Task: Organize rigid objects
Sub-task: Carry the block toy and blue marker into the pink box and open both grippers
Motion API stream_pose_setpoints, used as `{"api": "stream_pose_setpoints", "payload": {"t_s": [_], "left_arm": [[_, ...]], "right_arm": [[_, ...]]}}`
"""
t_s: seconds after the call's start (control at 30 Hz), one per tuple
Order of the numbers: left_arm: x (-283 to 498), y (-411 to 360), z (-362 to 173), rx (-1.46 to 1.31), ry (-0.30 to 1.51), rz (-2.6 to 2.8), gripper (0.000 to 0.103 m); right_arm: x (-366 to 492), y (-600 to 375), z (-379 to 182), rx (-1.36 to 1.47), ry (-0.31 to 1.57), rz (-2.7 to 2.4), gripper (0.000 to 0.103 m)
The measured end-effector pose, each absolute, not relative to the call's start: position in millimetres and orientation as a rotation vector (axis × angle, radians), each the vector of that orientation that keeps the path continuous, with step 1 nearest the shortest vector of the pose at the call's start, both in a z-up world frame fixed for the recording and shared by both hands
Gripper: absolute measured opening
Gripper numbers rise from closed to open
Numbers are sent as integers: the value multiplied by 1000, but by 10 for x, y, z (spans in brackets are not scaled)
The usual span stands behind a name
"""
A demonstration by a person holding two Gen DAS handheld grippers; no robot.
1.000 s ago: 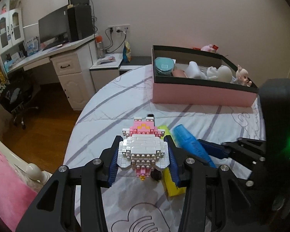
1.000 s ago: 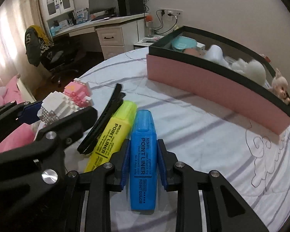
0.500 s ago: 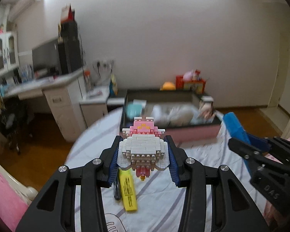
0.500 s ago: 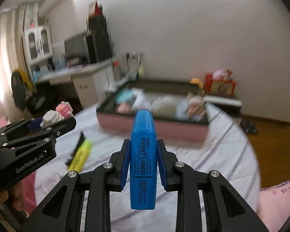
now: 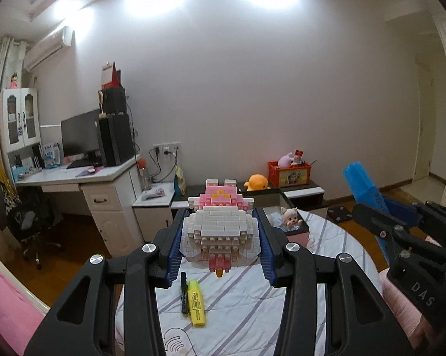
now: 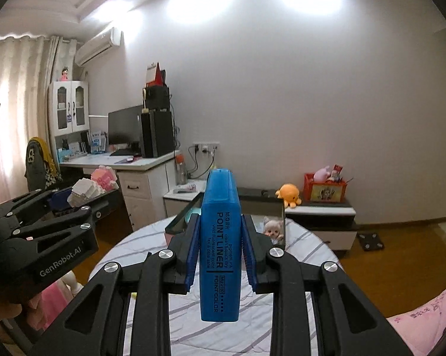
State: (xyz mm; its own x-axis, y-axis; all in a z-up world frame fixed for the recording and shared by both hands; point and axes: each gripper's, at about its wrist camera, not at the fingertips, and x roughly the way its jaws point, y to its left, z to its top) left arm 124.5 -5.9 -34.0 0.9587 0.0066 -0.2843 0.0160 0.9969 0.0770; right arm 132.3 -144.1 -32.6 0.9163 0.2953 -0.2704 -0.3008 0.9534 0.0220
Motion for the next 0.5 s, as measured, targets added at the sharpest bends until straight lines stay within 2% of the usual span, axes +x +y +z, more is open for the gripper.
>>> {"api": "stream_pose_setpoints", "payload": {"t_s": [0.3, 0.5], "left_arm": [[1196, -48, -251, 75, 265, -2, 44], [1578, -61, -301, 84, 311, -16, 44]], "right_arm": [[1245, -1434, -226, -30, 239, 299, 27], [1497, -1457, -247, -42, 266, 300, 27]]}}
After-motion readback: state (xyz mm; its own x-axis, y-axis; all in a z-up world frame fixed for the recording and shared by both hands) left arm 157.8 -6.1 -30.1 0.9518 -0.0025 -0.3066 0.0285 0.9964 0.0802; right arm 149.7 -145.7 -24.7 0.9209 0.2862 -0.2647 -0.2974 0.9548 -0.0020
